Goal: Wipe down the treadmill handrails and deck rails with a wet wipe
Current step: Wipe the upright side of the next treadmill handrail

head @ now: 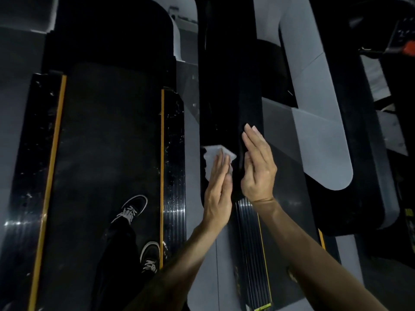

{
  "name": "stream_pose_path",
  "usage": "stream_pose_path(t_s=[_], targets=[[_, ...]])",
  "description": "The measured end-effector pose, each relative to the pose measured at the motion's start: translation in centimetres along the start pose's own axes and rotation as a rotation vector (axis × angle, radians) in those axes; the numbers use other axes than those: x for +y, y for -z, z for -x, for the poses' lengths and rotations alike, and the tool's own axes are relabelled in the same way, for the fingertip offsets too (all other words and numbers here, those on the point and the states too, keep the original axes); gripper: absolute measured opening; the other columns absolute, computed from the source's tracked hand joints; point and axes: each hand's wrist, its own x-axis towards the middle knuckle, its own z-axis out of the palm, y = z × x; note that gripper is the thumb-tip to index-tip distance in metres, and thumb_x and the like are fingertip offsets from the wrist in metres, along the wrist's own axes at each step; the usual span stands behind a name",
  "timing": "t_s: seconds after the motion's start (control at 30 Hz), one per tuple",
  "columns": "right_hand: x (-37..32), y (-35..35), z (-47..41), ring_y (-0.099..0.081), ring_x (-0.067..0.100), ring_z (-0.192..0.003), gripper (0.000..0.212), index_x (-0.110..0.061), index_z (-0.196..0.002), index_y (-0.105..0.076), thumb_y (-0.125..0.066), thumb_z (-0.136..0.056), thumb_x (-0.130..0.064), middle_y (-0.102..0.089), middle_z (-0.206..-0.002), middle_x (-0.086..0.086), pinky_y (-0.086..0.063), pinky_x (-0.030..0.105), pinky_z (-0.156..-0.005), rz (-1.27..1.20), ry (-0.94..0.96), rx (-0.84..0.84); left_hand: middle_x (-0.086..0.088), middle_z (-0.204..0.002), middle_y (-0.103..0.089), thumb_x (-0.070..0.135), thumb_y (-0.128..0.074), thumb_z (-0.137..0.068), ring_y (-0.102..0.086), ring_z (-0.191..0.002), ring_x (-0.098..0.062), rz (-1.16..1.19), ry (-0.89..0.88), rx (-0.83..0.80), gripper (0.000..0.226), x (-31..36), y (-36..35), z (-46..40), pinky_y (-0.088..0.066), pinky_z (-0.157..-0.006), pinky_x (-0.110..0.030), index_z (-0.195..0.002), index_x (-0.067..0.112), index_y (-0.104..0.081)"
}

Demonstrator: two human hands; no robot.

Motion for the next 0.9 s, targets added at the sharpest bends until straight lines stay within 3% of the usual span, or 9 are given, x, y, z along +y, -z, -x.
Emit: stream_pose_path(t_s=[0.13,0.27,0.43,0.53,0.6,0.7,0.8,0.9], targets=[[0.4,0.0,0.1,-0.043,0.035,-0.145,0.043,0.008,-0.141,-0.054,-0.039,-0.101,0.009,-0.051,-0.151,0.017,-0.039,0.06,-0.115,-0.008,0.038,-0.018,0.006,-0.17,-0.021,0.029,-0.029,-0.112,-0.018,-0.158,-0.018,0.047,0.007,-0.059,0.051,0.0,0.0,3.4,-0.022,-0.128,-0.043,-0.16,0.014,-0.028],[0.6,-0.1,0.4,-0.044,0.037,-0.145,0.045,0.01,-0.141,-0.053,-0.036,-0.099,0.008,-0.05,-0.152,0.019,-0.039,0.062,-0.114,0.003,0.053,-0.026,0.005,-0.17,-0.022,0.021,-0.028,-0.111,-0.021,-0.157,-0.017,0.029,-0.053,-0.081,0.049,1.8,0.1,1.2,-0.023,-0.127,-0.033,-0.16,0.009,-0.029],[0.4,-0.2,0.3,-0.045,0.036,-0.144,0.043,0.01,-0.139,-0.055,-0.036,-0.1,0.004,-0.052,-0.15,0.02,-0.041,0.061,-0.112,0.025,0.056,-0.001,0.006,-0.171,-0.017,0.022,-0.024,-0.111,-0.012,-0.159,-0.014,0.047,0.016,-0.004,0.049,1.9,-0.5,-1.0,-0.015,-0.128,-0.055,-0.158,0.037,-0.023],[0.1,-0.3,0.3,-0.045,0.035,-0.144,0.046,0.009,-0.138,-0.056,-0.037,-0.097,0.003,-0.053,-0.149,0.02,-0.042,0.06,-0.112,0.065,0.059,-0.007,0.008,-0.171,-0.016,0.03,-0.025,-0.111,-0.012,-0.159,-0.017,0.07,0.024,0.01,0.05,1.1,-0.7,1.7,-0.017,-0.127,-0.057,-0.158,0.049,-0.022],[0.1,-0.3,0.3,-0.046,0.035,-0.144,0.046,0.009,-0.137,-0.057,-0.037,-0.095,0.002,-0.054,-0.148,0.022,-0.042,0.061,-0.111,0.081,0.063,-0.01,0.005,-0.171,-0.018,0.035,-0.023,-0.112,-0.015,-0.159,-0.019,0.058,-0.006,-0.007,0.05,0.8,-0.9,3.5,-0.019,-0.127,-0.055,-0.162,0.033,-0.022],[0.1,-0.2,0.3,-0.046,0.037,-0.143,0.045,0.011,-0.136,-0.057,-0.036,-0.098,0.0,-0.054,-0.147,0.023,-0.042,0.061,-0.111,0.078,0.066,-0.01,0.0,-0.172,-0.017,0.023,-0.024,-0.111,-0.016,-0.158,-0.022,0.042,-0.084,-0.065,0.053,1.2,-1.0,3.3,-0.019,-0.128,-0.046,-0.162,0.008,-0.023],[0.0,-0.2,0.3,-0.045,0.038,-0.144,0.045,0.012,-0.138,-0.055,-0.035,-0.1,-0.001,-0.052,-0.148,0.024,-0.041,0.061,-0.113,0.077,0.073,-0.017,0.002,-0.172,-0.014,0.022,-0.021,-0.112,-0.014,-0.158,-0.014,0.011,-0.059,-0.077,0.052,2.1,-0.3,0.1,-0.017,-0.128,-0.034,-0.163,0.01,-0.021],[-0.1,-0.2,0.2,-0.043,0.037,-0.146,0.044,0.011,-0.139,-0.054,-0.037,-0.099,0.002,-0.051,-0.15,0.023,-0.039,0.061,-0.114,0.084,0.065,-0.025,0.003,-0.172,-0.014,0.022,-0.022,-0.112,-0.014,-0.157,-0.006,0.016,0.034,-0.055,0.052,2.0,0.2,-2.0,-0.018,-0.129,-0.035,-0.163,0.011,-0.02]])
